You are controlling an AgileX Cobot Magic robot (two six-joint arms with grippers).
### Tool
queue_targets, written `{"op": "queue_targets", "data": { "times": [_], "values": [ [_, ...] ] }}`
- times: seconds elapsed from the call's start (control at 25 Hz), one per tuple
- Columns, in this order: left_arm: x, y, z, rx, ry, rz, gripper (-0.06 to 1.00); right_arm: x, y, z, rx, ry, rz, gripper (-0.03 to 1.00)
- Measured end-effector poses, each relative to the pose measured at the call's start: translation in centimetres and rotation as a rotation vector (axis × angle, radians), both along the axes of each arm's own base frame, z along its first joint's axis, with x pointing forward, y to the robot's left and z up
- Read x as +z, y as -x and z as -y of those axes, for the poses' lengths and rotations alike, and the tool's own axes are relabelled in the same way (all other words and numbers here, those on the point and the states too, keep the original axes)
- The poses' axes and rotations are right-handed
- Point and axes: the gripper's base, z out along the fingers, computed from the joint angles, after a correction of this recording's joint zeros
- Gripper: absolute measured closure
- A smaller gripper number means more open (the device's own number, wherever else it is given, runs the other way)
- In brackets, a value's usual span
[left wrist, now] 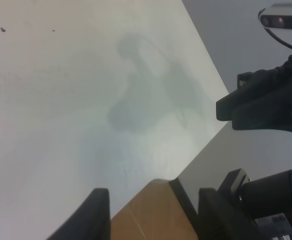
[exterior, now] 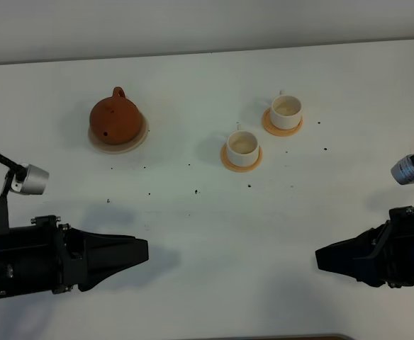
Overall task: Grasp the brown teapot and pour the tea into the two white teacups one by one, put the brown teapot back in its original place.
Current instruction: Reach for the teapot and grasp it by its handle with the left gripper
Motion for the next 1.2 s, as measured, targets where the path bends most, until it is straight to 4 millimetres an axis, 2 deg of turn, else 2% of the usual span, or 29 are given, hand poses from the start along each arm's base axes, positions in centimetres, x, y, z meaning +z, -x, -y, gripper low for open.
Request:
{"op": "queue_targets", "data": {
  "times": [0.36,0.6,0.84,1.08,1.2],
  "values": [
    [0.1,-0.1,0.0,0.004,0.009,0.017,0.54,0.2,-0.4,-0.1,-0.055,-0.032,0.006,0.73],
    [0.7,-0.6,0.1,0.029,0.045,0.101,0.54,0.4,-1.9,0.4,-0.14,0.027,0.14,0.73],
    [2.7,-2.2,0.1,0.033,0.053,0.197,0.54,3.6,-4.3,0.4,-0.151,0.114,0.262,0.73],
    [5.6,-4.4,-0.2,0.067,-0.017,0.227,0.54,6.2,-5.6,1.2,-0.202,0.284,0.209,0.73],
    [7.0,-5.4,-0.6,0.093,-0.075,0.23,0.54,7.0,-5.4,2.2,-0.25,0.388,0.173,0.73]
  ]
}}
